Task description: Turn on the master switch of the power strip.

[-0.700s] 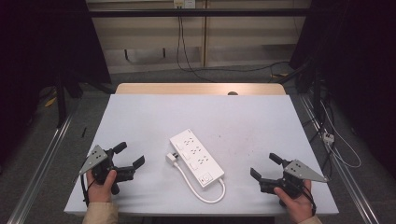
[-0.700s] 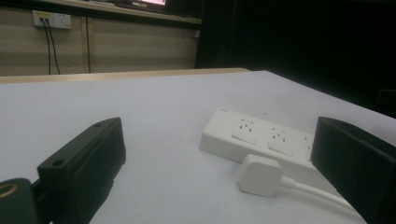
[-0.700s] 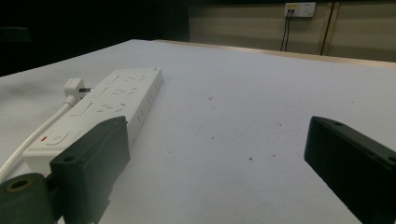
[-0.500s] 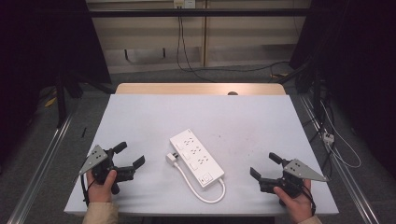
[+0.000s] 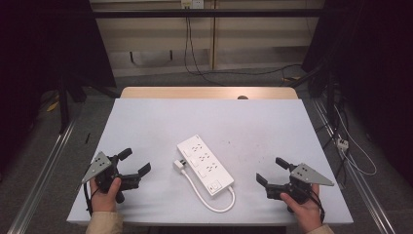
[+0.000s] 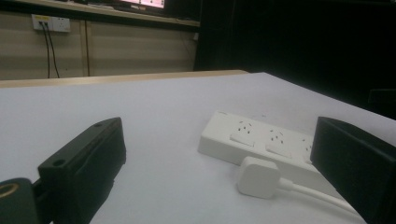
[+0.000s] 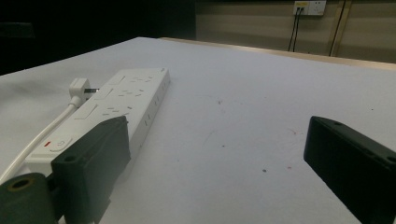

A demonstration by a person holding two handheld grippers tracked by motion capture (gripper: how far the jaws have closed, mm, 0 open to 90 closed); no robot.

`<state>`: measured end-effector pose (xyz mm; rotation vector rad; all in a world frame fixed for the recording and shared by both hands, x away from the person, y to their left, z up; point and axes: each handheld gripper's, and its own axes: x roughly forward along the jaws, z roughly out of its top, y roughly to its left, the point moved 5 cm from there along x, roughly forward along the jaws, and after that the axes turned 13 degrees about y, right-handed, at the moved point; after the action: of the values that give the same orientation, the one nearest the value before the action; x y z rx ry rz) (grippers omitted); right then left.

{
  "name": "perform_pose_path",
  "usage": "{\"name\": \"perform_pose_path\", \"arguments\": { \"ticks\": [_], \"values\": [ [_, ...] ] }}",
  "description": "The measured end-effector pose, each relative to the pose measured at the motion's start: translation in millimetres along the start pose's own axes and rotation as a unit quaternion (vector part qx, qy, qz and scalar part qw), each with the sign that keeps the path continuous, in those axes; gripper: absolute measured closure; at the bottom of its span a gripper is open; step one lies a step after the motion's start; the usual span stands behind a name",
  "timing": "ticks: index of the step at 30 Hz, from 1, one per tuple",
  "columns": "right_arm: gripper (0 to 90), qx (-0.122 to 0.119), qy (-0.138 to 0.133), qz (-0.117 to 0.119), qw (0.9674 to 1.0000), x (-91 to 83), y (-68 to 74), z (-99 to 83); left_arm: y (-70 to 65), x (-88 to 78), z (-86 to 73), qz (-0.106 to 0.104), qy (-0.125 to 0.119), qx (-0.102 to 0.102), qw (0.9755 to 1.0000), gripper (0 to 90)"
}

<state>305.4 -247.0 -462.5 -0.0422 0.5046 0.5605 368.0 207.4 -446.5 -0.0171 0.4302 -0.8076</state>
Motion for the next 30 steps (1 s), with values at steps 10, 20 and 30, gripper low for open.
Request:
{"name": "perform_pose_path", "arguments": {
  "ticks": [10,20,30],
  "values": [
    [7.0,-0.012,0.006,0.010,0.9999,10.7,6.3,4.9,-0.7,-0.7,0.0,-0.002,-0.002,-0.001,1.0000,3.0],
    [8.1,-0.021,0.013,0.022,0.9995,19.0,12.8,9.8,-0.7,-2.1,0.1,-0.001,-0.002,0.004,1.0000,3.1],
    [10.2,-0.019,0.016,0.032,0.9992,25.4,16.0,13.5,-1.3,-1.9,0.4,-0.001,-0.004,0.001,1.0000,3.2]
  ]
}}
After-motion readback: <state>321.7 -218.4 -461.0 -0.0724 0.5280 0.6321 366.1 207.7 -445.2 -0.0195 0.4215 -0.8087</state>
